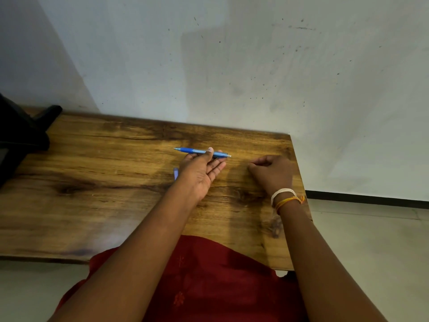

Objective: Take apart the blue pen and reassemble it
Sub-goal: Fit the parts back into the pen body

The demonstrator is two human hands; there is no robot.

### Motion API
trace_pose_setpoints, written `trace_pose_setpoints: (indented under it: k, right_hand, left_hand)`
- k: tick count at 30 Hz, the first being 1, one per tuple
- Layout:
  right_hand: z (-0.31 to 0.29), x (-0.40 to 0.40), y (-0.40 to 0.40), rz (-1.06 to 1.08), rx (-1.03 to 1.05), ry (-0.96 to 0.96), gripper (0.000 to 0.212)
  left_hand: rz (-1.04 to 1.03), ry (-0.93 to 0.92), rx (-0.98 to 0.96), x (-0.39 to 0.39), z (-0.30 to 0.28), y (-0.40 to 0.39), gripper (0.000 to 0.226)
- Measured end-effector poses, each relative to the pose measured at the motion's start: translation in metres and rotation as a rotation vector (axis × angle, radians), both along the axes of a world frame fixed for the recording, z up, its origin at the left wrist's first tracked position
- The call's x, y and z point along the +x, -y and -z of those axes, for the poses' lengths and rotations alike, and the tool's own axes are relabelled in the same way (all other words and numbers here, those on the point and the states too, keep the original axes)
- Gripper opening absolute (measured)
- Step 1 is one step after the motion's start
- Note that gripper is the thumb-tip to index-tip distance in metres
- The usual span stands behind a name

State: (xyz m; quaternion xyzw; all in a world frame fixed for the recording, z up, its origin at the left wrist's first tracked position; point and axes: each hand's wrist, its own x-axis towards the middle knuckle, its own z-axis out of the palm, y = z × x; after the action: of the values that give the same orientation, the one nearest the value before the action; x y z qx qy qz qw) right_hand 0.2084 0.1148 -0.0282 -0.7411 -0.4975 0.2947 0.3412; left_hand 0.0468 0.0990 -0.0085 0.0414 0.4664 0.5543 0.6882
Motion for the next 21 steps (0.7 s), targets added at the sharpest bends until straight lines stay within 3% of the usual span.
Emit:
trace_pose_setpoints:
  k: [3, 6, 12, 21]
  right_hand:
    - [-0.006, -0.01, 0.001, -0.057, -0.025, -0.445, 0.015]
    - [-0.009, -0.017, 0.006, -0.144, 0.006, -0.65, 0.016]
    - [-0.012, -0.02, 0.008, -0.236, 0.051, -0.751, 0.024]
    - [-0.011, -0.036, 0.006, -0.229, 0.091, -0.643, 0.031]
  left_hand:
    - [-0.019, -0.006, -0.01, -0.002, 0.001, -0.003, 0.019]
    - [-0.039, -0.018, -0.006, -0.005, 0.0, -0.005, 0.024]
    - [-0.047, -0.028, -0.007, -0.005, 0.0, -0.003, 0.02]
    - [-0.028, -0.042, 0.021, -0.016, 0.007, -0.008, 0.014]
